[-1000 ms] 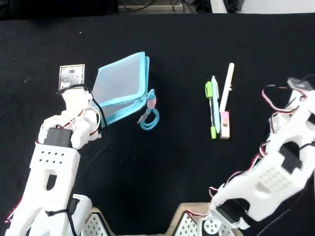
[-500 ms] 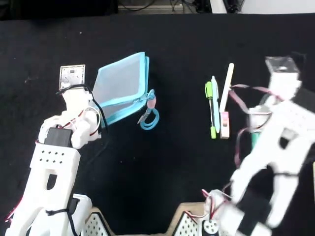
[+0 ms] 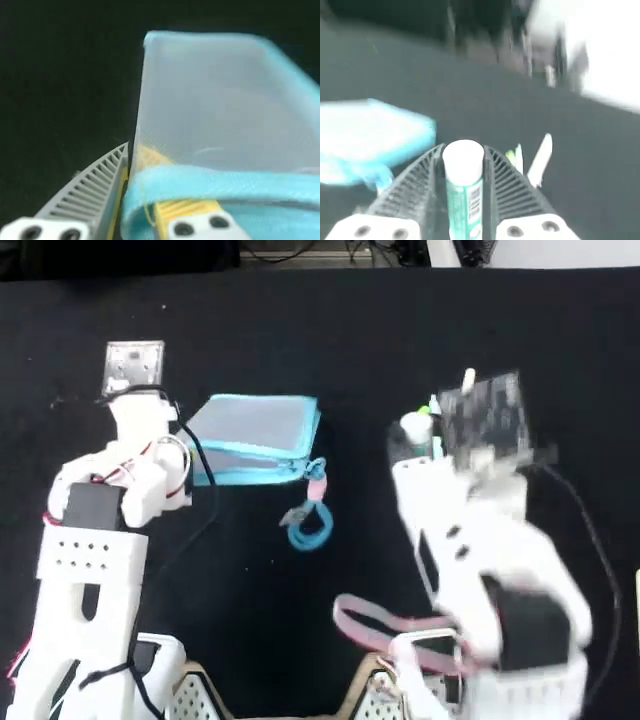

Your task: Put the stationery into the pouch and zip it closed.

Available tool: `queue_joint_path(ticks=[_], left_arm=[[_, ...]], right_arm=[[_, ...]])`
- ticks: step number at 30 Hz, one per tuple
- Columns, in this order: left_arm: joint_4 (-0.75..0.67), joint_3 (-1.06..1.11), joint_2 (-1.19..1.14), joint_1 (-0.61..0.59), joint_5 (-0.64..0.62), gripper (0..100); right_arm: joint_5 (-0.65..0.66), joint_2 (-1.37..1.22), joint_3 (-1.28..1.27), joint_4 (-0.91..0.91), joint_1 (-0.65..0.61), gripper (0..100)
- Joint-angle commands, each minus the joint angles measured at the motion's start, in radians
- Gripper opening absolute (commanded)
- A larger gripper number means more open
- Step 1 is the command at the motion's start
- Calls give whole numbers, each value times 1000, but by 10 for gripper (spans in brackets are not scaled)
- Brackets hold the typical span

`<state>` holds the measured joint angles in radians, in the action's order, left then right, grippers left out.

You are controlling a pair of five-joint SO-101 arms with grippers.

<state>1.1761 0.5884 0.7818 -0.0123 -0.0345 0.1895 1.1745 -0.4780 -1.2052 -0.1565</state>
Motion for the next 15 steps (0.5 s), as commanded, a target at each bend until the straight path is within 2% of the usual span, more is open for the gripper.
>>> queue_joint_path(ticks=[1, 9, 15], left_arm=[[63, -203, 6, -5, 8, 30], [164, -404, -6, -2, 8, 30], [181, -369, -8, -4, 6, 30]], right_arm=[[-9, 125, -15, 114, -118, 11], [-9, 300, -87, 305, -384, 11], [-3, 344, -251, 554, -546, 11]])
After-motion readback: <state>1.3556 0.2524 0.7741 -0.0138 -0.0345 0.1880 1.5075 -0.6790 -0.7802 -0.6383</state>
